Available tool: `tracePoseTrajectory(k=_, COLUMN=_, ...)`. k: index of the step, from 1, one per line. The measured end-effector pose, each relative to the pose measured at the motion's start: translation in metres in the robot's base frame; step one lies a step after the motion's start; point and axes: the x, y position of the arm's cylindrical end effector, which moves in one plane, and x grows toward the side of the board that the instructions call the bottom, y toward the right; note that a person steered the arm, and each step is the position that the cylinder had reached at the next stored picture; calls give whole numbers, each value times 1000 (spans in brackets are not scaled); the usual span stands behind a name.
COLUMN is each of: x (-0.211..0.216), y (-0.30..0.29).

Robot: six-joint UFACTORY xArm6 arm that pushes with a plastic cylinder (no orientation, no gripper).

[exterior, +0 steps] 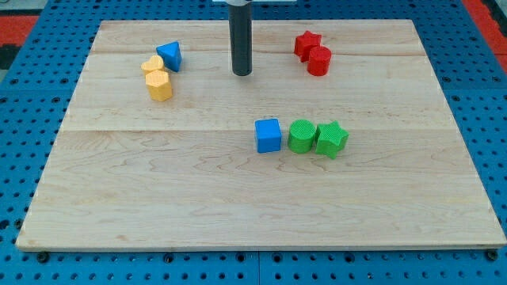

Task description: Slide the red circle to the bottom right of the red star

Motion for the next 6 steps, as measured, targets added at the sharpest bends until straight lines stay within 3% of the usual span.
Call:
tracePoseTrajectory(k=4, x=5, y=20)
tracePoseTrajectory(k=5, x=11, y=41)
tracePoseTrajectory(k=6, x=10, y=100)
